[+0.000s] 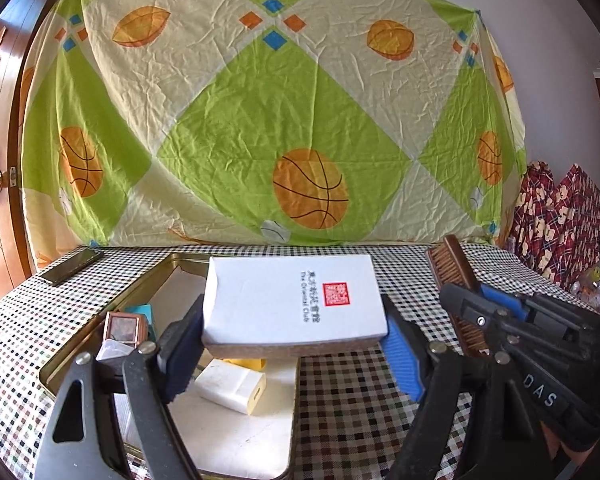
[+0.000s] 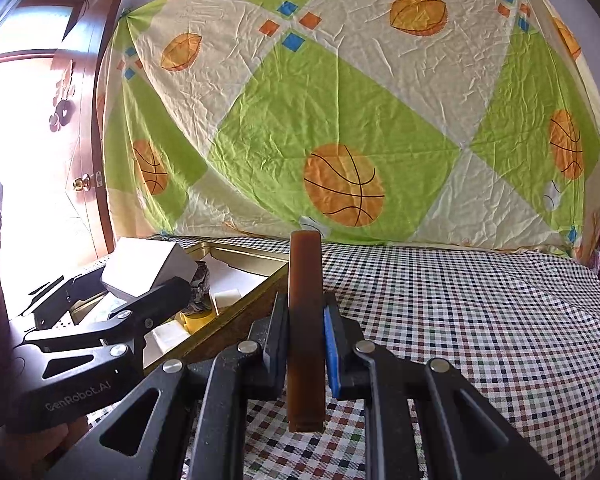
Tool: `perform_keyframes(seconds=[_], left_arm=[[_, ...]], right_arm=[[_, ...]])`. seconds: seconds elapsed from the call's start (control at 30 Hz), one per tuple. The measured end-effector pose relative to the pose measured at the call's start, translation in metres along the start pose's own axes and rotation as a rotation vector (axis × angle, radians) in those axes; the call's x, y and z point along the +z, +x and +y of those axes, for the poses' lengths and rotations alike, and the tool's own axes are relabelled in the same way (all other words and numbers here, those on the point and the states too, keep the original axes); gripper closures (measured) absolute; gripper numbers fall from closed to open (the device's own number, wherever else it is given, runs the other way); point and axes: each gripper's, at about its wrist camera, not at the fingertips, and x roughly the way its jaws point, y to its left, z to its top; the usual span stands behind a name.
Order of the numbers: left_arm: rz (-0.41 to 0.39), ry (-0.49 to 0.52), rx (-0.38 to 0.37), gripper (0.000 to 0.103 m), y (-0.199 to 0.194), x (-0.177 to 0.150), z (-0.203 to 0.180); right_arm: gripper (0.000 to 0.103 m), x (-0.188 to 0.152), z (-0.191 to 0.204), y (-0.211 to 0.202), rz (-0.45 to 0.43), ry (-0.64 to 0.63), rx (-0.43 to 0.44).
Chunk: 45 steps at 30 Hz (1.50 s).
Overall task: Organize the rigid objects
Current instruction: 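Lower the white box and wooden brush into the tin with both tools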
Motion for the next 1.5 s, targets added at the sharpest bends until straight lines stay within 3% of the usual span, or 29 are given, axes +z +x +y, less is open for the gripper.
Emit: perform_keyframes(seconds=[1.5], left_arm=[[0.030, -0.094, 0.131, 0.023, 0.000, 0.002, 0.083]], right_arm=[[0.086, 0.006, 0.064, 0.039, 0.036, -0.091, 0.138]])
